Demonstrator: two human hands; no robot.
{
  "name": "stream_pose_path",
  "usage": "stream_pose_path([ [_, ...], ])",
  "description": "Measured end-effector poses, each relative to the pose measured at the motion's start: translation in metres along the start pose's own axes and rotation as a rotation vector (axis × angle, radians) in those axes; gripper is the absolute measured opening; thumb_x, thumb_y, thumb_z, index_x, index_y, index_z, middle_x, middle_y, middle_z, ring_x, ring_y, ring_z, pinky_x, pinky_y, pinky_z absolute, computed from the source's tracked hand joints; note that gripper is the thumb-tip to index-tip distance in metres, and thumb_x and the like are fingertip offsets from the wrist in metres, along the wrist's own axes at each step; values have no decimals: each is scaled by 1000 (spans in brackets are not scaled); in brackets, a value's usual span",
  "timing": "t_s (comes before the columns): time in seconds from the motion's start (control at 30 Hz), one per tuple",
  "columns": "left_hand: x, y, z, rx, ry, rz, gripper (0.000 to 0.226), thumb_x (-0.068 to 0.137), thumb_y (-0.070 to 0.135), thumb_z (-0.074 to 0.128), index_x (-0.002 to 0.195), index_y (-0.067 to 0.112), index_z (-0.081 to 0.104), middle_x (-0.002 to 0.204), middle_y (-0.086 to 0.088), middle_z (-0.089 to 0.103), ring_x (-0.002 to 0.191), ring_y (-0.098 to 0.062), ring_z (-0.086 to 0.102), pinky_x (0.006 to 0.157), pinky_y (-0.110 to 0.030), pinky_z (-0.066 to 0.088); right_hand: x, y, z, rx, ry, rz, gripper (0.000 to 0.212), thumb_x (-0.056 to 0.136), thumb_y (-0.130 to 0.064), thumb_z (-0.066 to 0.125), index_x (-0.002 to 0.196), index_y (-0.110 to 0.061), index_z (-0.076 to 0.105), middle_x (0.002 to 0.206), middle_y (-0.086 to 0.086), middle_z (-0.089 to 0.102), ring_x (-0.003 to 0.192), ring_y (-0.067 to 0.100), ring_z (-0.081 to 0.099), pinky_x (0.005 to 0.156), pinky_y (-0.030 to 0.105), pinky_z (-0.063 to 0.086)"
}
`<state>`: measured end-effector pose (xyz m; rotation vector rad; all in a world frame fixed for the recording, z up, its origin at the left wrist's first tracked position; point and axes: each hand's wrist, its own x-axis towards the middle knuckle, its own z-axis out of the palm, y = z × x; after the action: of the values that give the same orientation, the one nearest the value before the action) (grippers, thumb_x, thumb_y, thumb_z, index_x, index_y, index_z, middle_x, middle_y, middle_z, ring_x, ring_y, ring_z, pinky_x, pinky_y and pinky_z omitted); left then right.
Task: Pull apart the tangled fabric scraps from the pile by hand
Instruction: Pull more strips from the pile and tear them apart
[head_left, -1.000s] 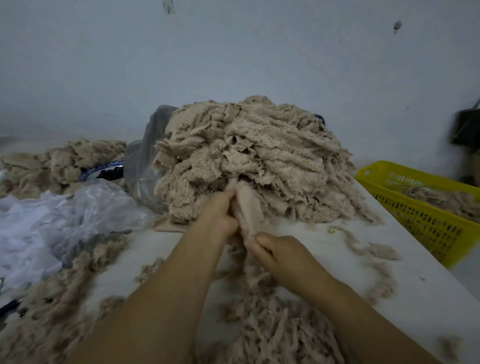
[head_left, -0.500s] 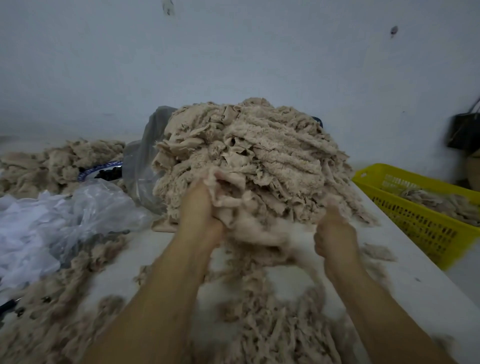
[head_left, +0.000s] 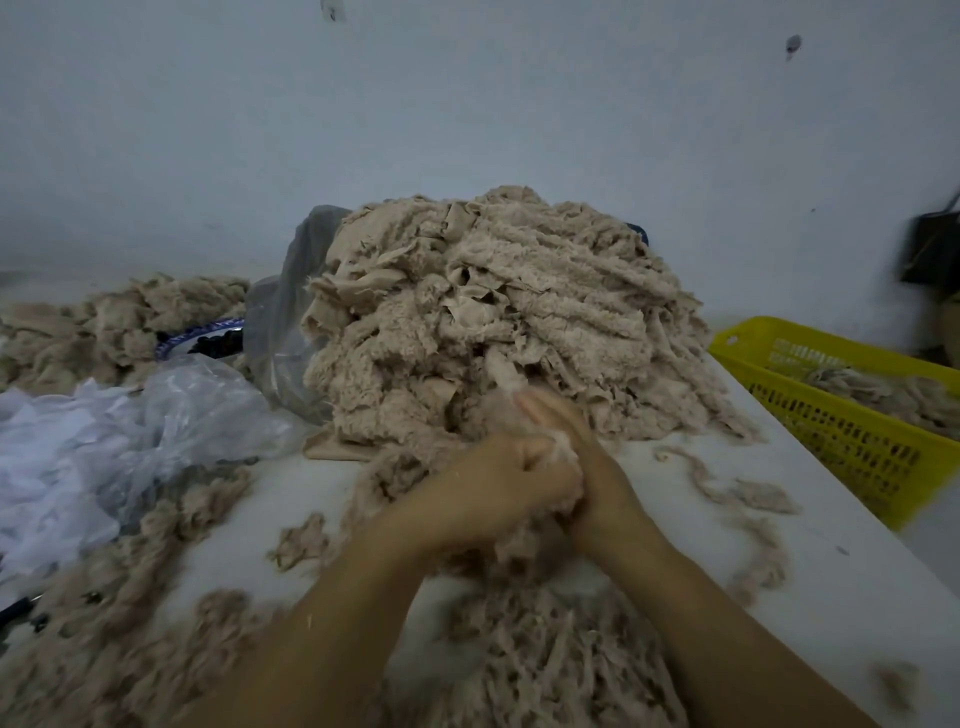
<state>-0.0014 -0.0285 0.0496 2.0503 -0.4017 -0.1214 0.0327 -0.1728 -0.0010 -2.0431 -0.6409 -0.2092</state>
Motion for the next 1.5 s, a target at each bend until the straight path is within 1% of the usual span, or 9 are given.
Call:
stream_pose_path([
  [0.13,-5,2,-3,-61,-86,78,41,92,33,65,58,25,43,53,11,38,48,-7,35,51,-20,34,-2,8,-9,147,136,167,36,89,12,57,112,-15,66,88,-12,65,83,-2,64,69,4,45],
  [0.27,-14,-3,-22,-574,15,48,29,81,29,68,53,21,64,52,7,56,44,-8,52,51,-16,45,5,27,-25,-68,311,373,41,96,4,47,134,-10,57,113,6,65,103,25,61,78,28,49],
  [0.4,-9,-26,-41,-1059,163,10,34,85,24,58,51,19,56,42,7,39,34,-4,33,37,-16,30,6,34,-26,4,421,403,32,106,-17,40,133,-17,56,91,-9,66,80,6,62,71,30,51],
  [0.57,-8,-34,-48,-1146,216,-6,21,81,20,61,62,15,68,65,-1,63,56,-12,59,54,-21,51,11,37,-23,126,496,436,39,108,-24,33,143,-15,47,93,-4,64,63,-3,60,50,13,41],
  [0.8,-2,-40,-41,-1430,431,26,26,76,6,58,55,16,46,52,4,38,40,-6,33,41,-17,32,11,50,-31,229,563,586,43,109,-23,31,151,-20,34,85,7,60,62,21,45,54,35,35],
  [0.93,-2,-41,-44,-1287,291,33,37,89,15,53,53,18,57,39,9,37,30,-3,30,32,-14,28,9,43,-33,230,537,503,23,106,-21,40,95,-20,60,83,0,64,68,17,55,68,42,42],
  [1.13,-2,-33,-32,-901,98,31,26,93,28,55,90,3,61,54,1,62,36,-1,49,36,-12,39,5,11,-24,146,443,193,23,104,-32,41,119,-45,52,129,-20,42,116,-1,44,87,14,34],
  [1.33,-8,-20,-32,-523,-4,-42,59,102,45,43,68,8,74,65,-9,69,60,-13,64,63,-19,51,2,-24,-10,189,-80,34,30,102,-35,49,115,-62,51,114,-38,58,95,-3,64,78,18,51],
  [1.5,-12,-22,-37,-613,-43,-108,59,91,51,56,48,12,65,44,-7,55,46,-20,53,61,-27,47,7,-13,-10,-127,-80,97,18,97,-21,53,79,-26,52,69,-6,50,58,5,44,57,23,35],
])
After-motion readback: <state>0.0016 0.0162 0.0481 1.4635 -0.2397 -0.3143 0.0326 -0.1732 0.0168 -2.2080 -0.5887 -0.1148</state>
